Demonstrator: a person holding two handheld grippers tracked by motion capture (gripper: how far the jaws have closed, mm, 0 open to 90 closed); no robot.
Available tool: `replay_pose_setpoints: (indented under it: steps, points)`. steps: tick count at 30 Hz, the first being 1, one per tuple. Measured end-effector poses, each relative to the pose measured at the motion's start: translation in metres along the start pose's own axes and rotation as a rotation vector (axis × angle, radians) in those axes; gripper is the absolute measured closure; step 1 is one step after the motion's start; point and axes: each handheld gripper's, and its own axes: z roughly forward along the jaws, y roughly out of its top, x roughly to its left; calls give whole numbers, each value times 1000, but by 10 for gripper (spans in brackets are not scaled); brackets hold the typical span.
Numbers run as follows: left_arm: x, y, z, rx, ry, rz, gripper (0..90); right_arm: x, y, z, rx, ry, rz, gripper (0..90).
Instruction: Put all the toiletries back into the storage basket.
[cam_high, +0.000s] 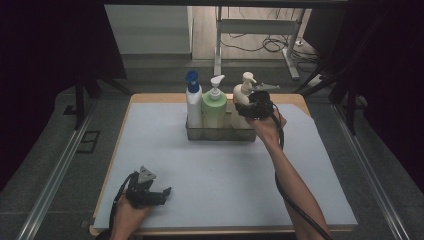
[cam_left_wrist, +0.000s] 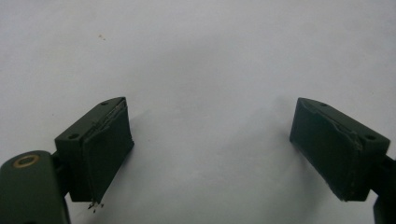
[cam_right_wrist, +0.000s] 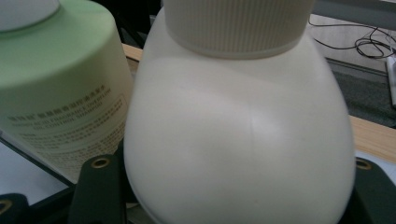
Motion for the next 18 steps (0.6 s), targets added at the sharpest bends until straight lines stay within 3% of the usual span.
replay_pose_setpoints:
  steps: [18]
  points:
    - [0,0,0,1,1,0,123,-2,-16,11,32,2,20,364]
